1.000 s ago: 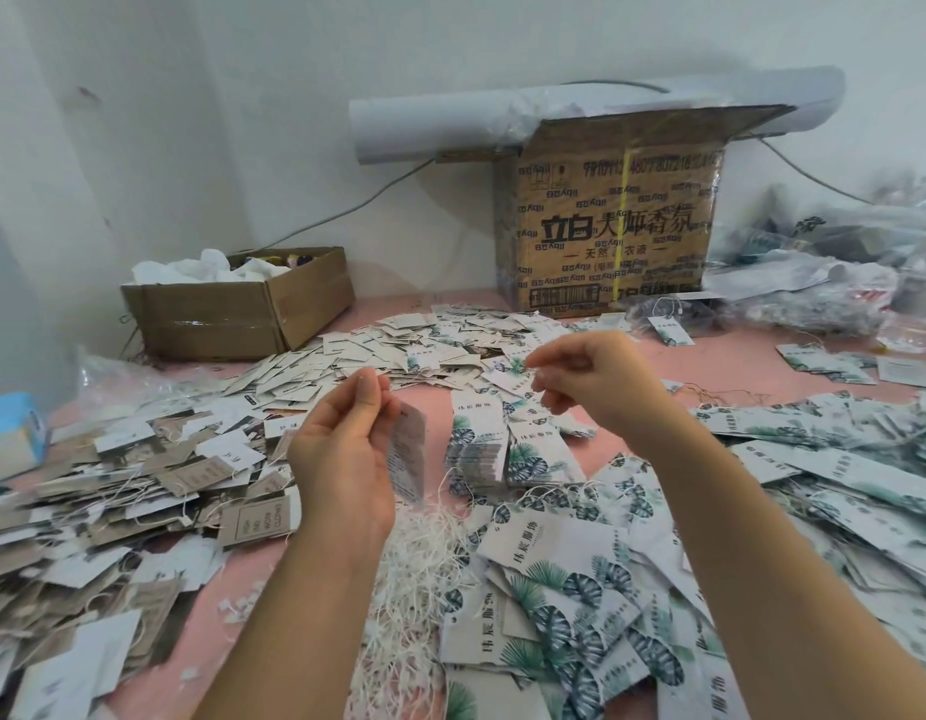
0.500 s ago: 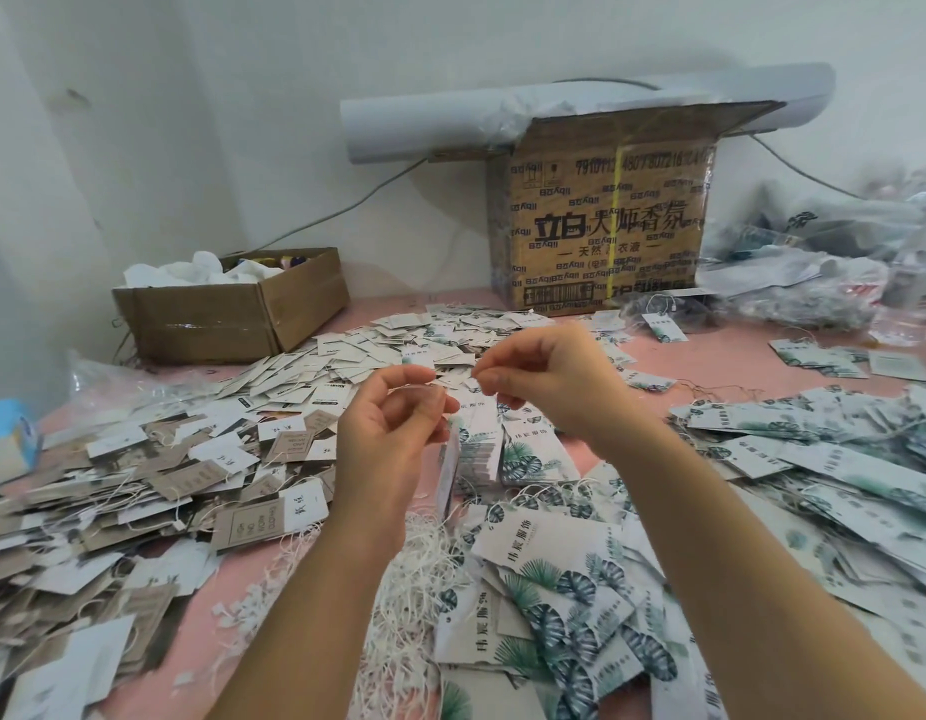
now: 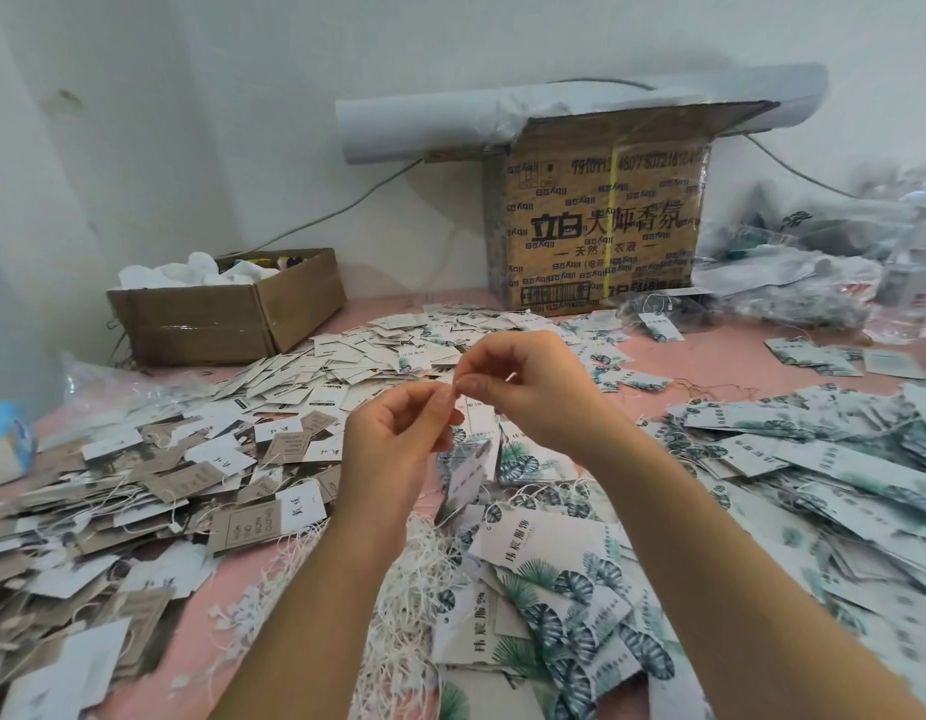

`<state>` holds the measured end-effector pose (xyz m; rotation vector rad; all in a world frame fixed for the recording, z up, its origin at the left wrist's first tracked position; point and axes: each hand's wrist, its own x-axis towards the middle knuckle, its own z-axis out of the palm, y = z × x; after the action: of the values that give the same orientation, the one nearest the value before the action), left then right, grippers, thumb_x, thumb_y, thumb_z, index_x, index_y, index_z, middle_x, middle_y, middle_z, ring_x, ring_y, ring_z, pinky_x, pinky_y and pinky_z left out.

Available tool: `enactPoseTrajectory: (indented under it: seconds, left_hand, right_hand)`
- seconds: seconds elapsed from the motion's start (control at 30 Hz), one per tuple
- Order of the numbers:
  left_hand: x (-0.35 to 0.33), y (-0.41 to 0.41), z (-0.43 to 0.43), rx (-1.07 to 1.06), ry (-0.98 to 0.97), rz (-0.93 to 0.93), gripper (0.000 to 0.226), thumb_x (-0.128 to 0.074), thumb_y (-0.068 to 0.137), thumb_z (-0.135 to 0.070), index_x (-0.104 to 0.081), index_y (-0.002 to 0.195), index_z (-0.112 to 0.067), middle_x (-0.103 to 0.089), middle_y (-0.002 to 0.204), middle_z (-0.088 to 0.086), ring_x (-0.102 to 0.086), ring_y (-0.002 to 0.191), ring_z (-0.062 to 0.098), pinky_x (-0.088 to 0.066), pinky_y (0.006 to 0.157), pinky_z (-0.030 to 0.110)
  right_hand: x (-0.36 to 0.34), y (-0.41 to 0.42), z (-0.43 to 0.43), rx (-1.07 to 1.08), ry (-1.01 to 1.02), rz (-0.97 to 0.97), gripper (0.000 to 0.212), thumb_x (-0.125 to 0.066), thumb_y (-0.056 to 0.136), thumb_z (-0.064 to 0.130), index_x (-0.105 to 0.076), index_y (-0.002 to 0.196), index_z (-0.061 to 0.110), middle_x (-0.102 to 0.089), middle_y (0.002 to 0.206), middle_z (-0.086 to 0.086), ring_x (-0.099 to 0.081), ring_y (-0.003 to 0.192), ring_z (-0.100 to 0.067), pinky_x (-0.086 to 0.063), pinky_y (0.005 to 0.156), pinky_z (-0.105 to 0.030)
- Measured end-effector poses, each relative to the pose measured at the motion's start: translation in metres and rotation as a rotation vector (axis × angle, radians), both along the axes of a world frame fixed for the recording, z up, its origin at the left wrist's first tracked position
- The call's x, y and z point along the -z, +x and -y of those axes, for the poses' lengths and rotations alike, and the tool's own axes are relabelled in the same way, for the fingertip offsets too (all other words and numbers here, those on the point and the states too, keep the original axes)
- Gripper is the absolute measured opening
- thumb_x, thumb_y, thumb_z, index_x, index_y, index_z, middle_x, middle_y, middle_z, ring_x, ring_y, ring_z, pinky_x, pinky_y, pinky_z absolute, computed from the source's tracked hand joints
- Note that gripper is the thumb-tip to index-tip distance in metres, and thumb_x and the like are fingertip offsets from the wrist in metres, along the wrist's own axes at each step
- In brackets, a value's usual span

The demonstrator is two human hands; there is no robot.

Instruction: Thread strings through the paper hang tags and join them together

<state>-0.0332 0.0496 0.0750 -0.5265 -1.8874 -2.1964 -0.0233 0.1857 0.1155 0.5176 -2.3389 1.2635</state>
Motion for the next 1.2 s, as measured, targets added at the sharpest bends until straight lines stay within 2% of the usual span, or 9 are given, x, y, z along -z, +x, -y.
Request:
enactPoseTrajectory:
  seconds: [0.2, 0.4, 0.67, 0.77, 0.9, 1.0, 1.1, 1.2]
  left_hand:
    - [0.001, -0.001, -0.001, -0.022, -0.039, 0.014, 0.013, -0.060, 0.088, -0.011, -0.068, 0.079, -0.015, -0.061, 0.055, -0.011, -0.054, 0.055, 0.001, -0.049, 0.055, 0.015]
    - [0.000, 0.000, -0.001, -0.025, -0.067, -0.005, 0.021, -0.055, 0.091, -0.008, -0.065, 0.074, -0.014, -0.054, 0.052, -0.010, -0.049, 0.052, 0.002, -0.045, 0.051, 0.015]
    - [0.001, 0.000, 0.000, -0.028, -0.130, -0.065, 0.018, -0.058, 0.089, -0.010, -0.066, 0.075, -0.018, -0.056, 0.056, -0.009, -0.050, 0.057, 0.006, -0.046, 0.056, 0.018]
    - [-0.001, 0.001, 0.002, -0.020, -0.148, -0.104, 0.015, -0.062, 0.087, -0.016, -0.067, 0.075, -0.022, -0.058, 0.058, -0.009, -0.051, 0.059, 0.006, -0.047, 0.058, 0.019]
    - [-0.003, 0.005, 0.003, -0.003, -0.166, -0.163, 0.010, -0.063, 0.077, -0.034, -0.067, 0.075, -0.025, -0.060, 0.059, -0.011, -0.049, 0.057, 0.004, -0.045, 0.056, 0.016]
    - [-0.003, 0.006, 0.002, -0.027, -0.200, -0.201, 0.008, -0.064, 0.081, -0.028, -0.066, 0.073, -0.028, -0.060, 0.059, -0.012, -0.048, 0.054, 0.000, -0.043, 0.053, 0.014]
    - [-0.002, 0.004, 0.003, -0.051, -0.237, -0.217, 0.021, -0.063, 0.086, -0.015, -0.066, 0.070, -0.029, -0.060, 0.059, -0.012, -0.048, 0.054, 0.002, -0.043, 0.053, 0.017]
    - [-0.002, 0.003, 0.003, -0.039, -0.257, -0.219, 0.021, -0.064, 0.086, -0.015, -0.066, 0.069, -0.029, -0.059, 0.059, -0.011, -0.048, 0.055, 0.004, -0.043, 0.054, 0.018]
  right_hand:
    - [0.000, 0.000, -0.001, -0.003, 0.036, 0.039, 0.021, -0.067, 0.082, 0.005, -0.062, 0.071, 0.022, -0.056, 0.058, 0.018, -0.051, 0.050, 0.009, -0.040, 0.053, -0.006]
    - [0.001, -0.001, -0.002, -0.077, -0.072, 0.091, 0.021, -0.069, 0.079, 0.003, -0.062, 0.070, 0.020, -0.060, 0.059, 0.006, -0.053, 0.048, 0.001, -0.049, 0.054, -0.016]
    - [0.002, -0.002, -0.002, -0.103, -0.137, 0.108, 0.018, -0.071, 0.076, 0.000, -0.065, 0.069, 0.016, -0.061, 0.056, 0.005, -0.054, 0.047, -0.003, -0.048, 0.052, -0.017]
    - [0.001, -0.001, -0.003, -0.100, -0.206, 0.111, 0.019, -0.072, 0.074, 0.001, -0.068, 0.066, 0.018, -0.063, 0.054, 0.008, -0.053, 0.048, 0.000, -0.046, 0.049, -0.016]
    - [0.000, 0.001, -0.004, -0.124, -0.302, 0.133, 0.017, -0.072, 0.074, 0.001, -0.070, 0.067, 0.016, -0.066, 0.056, 0.007, -0.053, 0.049, 0.000, -0.044, 0.047, -0.016]
    - [-0.002, 0.003, -0.003, -0.113, -0.270, 0.131, 0.020, -0.071, 0.074, 0.000, -0.070, 0.065, 0.018, -0.065, 0.056, 0.006, -0.055, 0.051, -0.002, -0.047, 0.050, -0.016]
    - [-0.005, 0.005, -0.004, -0.113, -0.182, 0.126, 0.024, -0.068, 0.077, -0.004, -0.069, 0.068, 0.018, -0.063, 0.052, 0.011, -0.056, 0.049, 0.002, -0.047, 0.053, -0.013]
    - [-0.008, 0.008, -0.006, -0.107, -0.119, 0.119, 0.026, -0.065, 0.079, -0.007, -0.067, 0.070, 0.017, -0.060, 0.049, 0.015, -0.055, 0.049, 0.006, -0.044, 0.053, -0.009]
